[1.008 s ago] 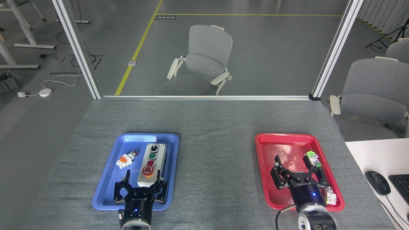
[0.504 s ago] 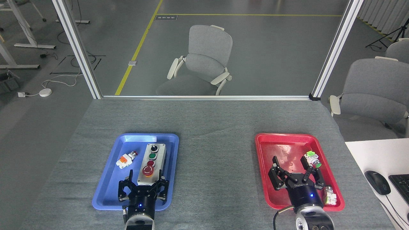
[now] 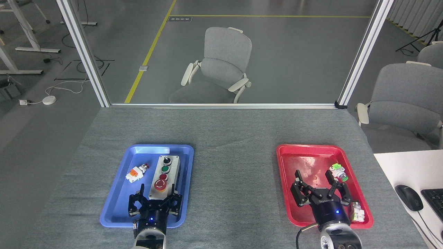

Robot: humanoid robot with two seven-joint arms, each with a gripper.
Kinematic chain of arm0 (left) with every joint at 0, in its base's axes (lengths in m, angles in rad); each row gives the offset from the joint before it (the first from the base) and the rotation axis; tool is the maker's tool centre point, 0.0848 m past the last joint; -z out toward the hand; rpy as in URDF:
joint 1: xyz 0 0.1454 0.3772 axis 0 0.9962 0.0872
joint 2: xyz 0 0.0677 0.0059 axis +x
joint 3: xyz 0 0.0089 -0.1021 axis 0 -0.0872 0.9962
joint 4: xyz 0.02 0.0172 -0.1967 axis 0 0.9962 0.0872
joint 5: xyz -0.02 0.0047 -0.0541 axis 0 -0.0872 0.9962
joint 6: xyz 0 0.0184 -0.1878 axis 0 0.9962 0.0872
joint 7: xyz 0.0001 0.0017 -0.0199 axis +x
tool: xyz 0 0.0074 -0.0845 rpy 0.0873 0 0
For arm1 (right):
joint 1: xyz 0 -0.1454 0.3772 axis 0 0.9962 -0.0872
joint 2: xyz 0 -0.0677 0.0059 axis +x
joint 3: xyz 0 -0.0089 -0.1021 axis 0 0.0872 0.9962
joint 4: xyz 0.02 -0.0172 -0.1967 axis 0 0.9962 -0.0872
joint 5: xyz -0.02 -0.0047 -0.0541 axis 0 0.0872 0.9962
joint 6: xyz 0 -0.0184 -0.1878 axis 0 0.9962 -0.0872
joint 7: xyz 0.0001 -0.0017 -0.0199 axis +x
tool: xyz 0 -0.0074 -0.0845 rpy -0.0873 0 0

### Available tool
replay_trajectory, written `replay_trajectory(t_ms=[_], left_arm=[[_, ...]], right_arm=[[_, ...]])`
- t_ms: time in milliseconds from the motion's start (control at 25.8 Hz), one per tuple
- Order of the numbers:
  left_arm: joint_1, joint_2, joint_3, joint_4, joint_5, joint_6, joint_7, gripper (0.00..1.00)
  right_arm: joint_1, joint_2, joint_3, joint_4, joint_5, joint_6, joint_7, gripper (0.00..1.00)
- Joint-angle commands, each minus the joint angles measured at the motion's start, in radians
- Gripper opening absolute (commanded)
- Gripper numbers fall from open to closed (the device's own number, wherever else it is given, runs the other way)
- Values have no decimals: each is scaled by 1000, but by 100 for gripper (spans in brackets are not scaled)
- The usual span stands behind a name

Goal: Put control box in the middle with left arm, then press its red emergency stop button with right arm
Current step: 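Close the left gripper on the near end of the control box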

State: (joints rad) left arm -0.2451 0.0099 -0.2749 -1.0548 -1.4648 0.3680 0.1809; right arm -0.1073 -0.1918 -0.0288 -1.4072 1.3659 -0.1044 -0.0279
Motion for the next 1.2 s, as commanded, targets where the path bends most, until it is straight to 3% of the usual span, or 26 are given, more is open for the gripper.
replay_trajectory(t_ms=[0,388,1008,1163], left_arm=[[-11,2,0,27,26,-18,-3,98],[-14,-7,0,61,54,-60,-5,98],[-115,-22,0,202,101,-112,-3,98],[-138,-22,-1,248,106,-120,-3,86]], right_arm=[[0,-6,1,-1,1,2,2,98],[-5,-28,18,-3,-7,28,-6,98],[-5,-17,21,-10,-8,49,2,98],[11,-12,27,-36,-7,57,0,98]])
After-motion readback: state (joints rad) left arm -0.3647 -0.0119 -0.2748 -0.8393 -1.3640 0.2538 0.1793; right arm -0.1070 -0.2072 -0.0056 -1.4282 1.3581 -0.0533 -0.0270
